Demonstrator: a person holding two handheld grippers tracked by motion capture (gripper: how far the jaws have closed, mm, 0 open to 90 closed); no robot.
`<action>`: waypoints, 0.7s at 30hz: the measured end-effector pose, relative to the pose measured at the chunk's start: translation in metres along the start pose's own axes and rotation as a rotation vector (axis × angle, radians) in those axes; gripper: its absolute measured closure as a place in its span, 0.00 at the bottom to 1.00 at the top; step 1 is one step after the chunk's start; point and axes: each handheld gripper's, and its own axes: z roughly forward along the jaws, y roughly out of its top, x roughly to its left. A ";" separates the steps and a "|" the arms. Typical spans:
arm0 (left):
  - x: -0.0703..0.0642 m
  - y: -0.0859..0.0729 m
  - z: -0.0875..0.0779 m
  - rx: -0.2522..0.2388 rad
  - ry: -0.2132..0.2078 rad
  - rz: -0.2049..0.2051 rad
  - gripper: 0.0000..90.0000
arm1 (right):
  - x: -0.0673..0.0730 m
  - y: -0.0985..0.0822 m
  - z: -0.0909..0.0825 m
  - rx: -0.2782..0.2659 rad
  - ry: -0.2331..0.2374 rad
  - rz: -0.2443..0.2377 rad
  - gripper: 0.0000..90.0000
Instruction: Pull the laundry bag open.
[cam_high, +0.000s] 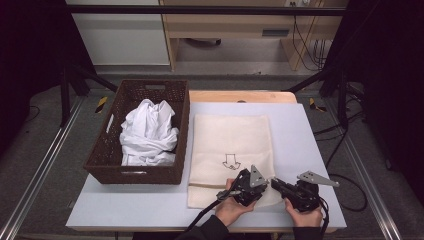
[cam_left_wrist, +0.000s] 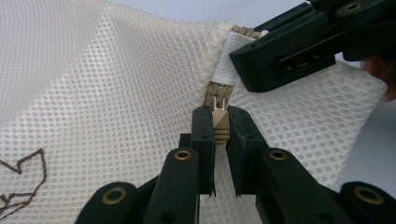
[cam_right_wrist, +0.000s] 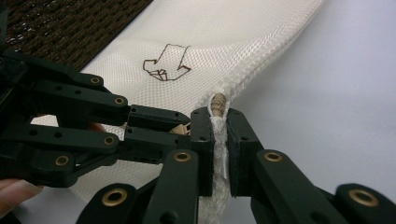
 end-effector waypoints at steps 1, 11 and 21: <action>0.000 0.000 -0.001 0.002 0.001 0.002 0.90 | 0.000 0.000 0.000 -0.001 0.000 -0.005 0.92; 0.001 -0.005 -0.004 0.025 -0.004 0.015 0.90 | -0.003 0.001 -0.002 -0.007 -0.001 0.007 0.93; 0.005 -0.013 -0.015 0.049 0.007 0.025 0.90 | -0.005 0.001 -0.005 -0.018 -0.014 0.020 0.93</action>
